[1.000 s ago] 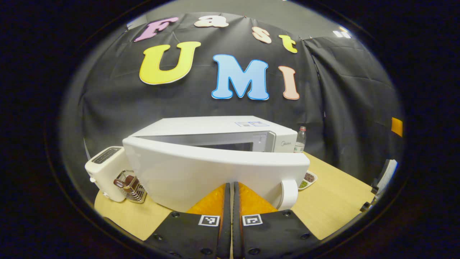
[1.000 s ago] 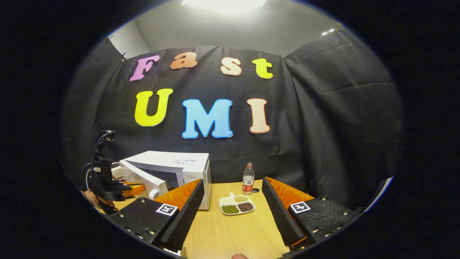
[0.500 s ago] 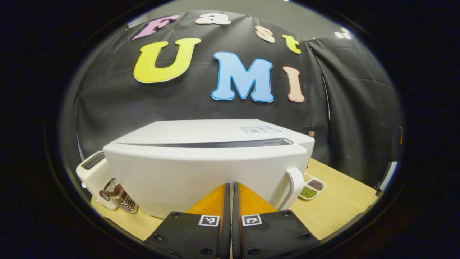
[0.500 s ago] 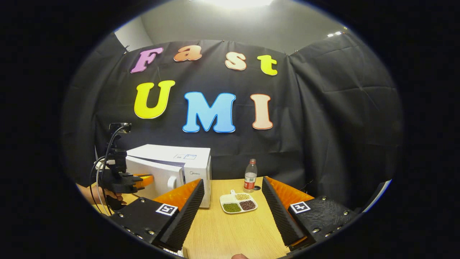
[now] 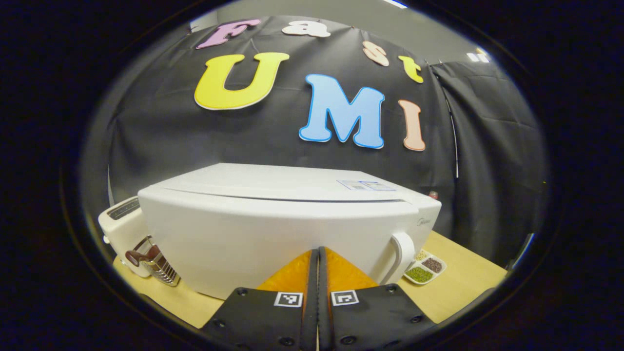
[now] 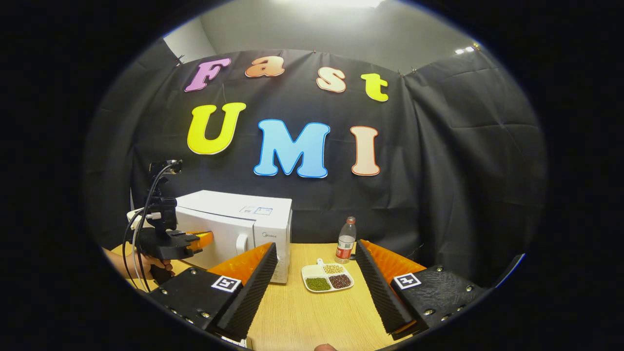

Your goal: Open the microwave oven with the left hand, put the food in, and close the microwave oven.

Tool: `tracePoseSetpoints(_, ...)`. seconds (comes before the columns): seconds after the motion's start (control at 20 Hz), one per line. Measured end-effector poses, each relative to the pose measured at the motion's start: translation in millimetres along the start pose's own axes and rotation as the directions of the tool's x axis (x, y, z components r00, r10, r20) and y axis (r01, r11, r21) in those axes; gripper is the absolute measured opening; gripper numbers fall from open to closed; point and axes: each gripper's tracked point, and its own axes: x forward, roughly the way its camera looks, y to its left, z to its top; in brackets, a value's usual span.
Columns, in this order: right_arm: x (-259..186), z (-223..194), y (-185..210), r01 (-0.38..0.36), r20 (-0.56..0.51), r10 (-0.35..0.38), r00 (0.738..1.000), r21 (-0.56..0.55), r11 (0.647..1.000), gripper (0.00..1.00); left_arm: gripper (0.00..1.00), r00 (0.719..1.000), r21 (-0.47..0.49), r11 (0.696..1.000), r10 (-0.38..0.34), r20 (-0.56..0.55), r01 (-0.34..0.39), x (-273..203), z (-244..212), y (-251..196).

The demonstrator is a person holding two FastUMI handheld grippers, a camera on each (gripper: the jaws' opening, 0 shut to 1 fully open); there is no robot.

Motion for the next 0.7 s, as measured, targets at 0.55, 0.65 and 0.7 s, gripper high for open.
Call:
tracePoseSetpoints(0.55, -28.3, 24.8, 3.4, -0.108, 0.076, 0.106, 0.992, 0.035, 0.993, 0.98, 0.07, 0.993, 0.086, 0.995, 0.043, 0.106, -0.052, -87.1, 64.7, -38.8)
tracePoseSetpoints(0.65, -39.7, 29.6, 0.4, -0.130, 0.096, 0.125, 0.987, 0.037, 0.991, 0.98, 0.07, 0.990, 0.082, 0.996, 0.032, 0.141, -0.044, -116.7, 78.2, -52.9)
tracePoseSetpoints(0.7, -44.1, 31.0, -2.8, -0.137, 0.103, 0.132, 0.986, 0.038, 0.990, 0.98, 0.07, 0.988, 0.085, 0.995, 0.041, 0.148, -0.054, -130.9, 82.4, -56.5)
